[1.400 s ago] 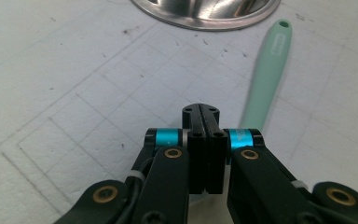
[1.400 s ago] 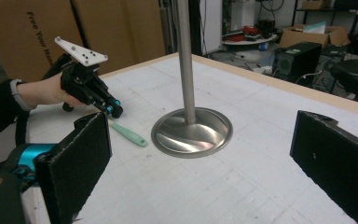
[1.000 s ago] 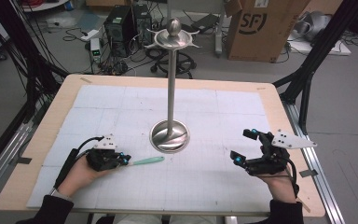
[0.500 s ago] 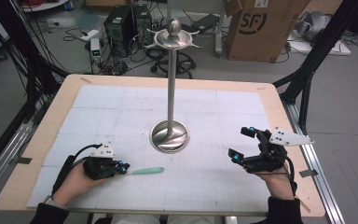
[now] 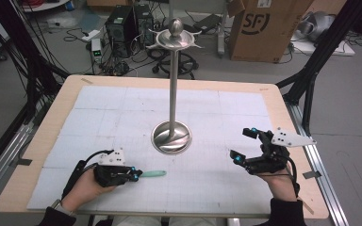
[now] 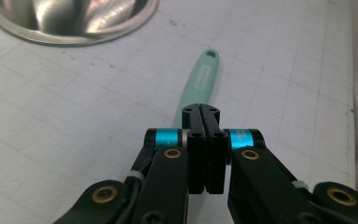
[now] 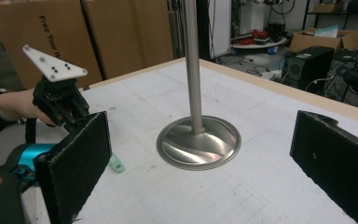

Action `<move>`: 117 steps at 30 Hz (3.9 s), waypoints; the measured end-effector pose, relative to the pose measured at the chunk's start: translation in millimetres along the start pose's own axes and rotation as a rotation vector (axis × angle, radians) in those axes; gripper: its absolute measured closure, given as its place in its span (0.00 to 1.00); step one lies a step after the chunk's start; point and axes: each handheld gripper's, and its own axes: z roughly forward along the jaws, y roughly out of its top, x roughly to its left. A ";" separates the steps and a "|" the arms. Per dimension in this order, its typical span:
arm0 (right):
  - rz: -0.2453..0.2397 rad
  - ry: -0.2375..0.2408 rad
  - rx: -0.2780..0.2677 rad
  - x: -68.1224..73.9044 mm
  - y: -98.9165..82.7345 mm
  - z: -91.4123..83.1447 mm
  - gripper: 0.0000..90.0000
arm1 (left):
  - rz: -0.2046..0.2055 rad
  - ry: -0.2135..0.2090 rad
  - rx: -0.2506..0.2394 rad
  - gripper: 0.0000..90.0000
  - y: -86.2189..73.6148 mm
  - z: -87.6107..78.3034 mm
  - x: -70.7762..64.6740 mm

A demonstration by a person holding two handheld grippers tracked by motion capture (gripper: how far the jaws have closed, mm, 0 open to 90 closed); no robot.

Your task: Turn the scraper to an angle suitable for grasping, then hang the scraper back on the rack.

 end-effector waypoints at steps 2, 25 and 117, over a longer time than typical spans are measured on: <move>0.000 0.001 -0.004 -0.3 -0.8 -1.4 0.04 | 0.004 -0.024 0.010 0.99 0.2 3.0 -1.0; 0.016 0.028 -0.004 -1.9 -2.7 6.7 0.04 | 0.012 0.054 -0.006 1.00 -0.8 9.6 10.3; 0.039 0.013 0.041 -2.8 -10.5 -2.9 0.05 | 0.147 -0.040 0.547 0.66 47.8 4.1 38.3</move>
